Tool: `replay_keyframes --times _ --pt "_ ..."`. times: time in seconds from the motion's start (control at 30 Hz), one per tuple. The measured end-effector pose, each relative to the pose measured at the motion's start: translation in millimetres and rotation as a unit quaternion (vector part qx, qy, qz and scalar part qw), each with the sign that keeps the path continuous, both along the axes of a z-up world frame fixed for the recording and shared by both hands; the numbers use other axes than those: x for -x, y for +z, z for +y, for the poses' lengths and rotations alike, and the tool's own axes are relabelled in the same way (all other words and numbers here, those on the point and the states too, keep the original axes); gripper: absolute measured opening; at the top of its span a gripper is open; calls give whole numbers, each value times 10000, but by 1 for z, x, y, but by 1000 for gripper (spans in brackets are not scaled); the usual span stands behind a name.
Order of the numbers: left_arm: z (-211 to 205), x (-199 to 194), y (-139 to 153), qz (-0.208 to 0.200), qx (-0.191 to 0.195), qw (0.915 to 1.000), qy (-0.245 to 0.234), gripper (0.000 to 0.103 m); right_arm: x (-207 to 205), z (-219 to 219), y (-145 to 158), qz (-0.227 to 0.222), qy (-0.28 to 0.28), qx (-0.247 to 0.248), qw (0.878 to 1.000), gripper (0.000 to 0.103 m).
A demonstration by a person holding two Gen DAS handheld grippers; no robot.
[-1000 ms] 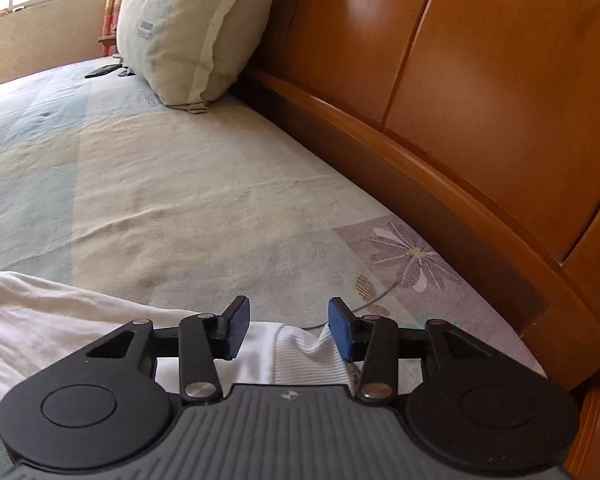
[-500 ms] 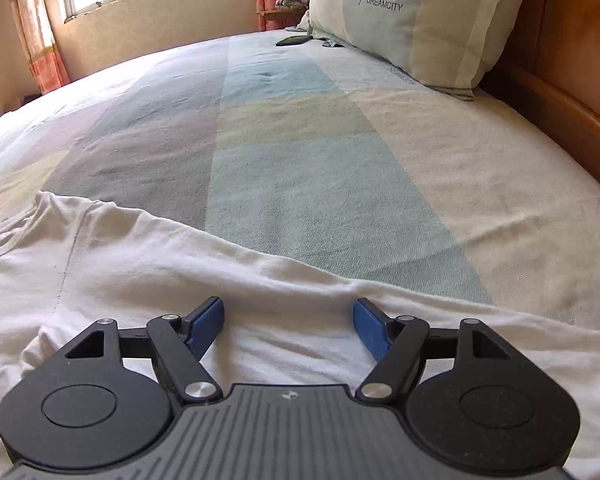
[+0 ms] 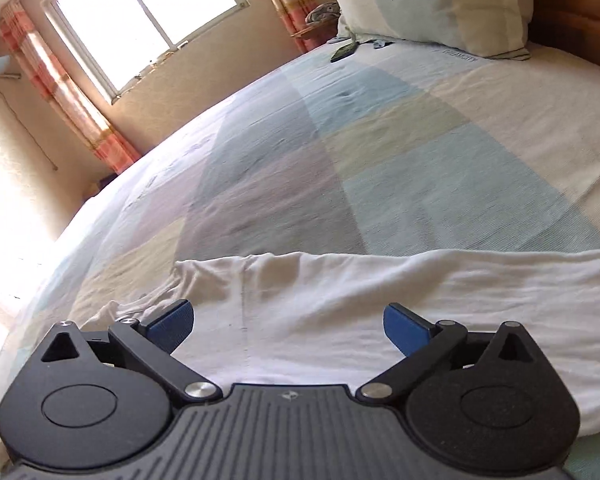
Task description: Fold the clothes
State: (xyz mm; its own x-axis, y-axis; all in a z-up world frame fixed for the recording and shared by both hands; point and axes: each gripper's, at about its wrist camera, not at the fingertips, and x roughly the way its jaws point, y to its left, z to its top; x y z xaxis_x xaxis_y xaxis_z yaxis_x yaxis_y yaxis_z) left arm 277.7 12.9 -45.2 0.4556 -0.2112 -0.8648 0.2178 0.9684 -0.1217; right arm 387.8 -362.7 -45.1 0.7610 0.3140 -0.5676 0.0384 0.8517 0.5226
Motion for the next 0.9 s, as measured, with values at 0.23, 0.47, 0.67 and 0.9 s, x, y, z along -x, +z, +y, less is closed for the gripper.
replay_keyframes --times 0.23,0.47,0.67,0.9 --pt "1 -3 -1 14 23 9999 -165 90 52 -49 -22 134 -397 188 9989 101" --pt "-4 -4 -7 76 40 9999 -100 90 129 -149 -13 388 -2059 448 9768 102" --pt "-17 -8 -3 0 -72 9999 -141 90 134 -161 0 404 -2445 689 9664 103" --pt "-21 0 3 -153 -455 9985 -253 90 86 -95 2 559 -1101 1858 9748 103"
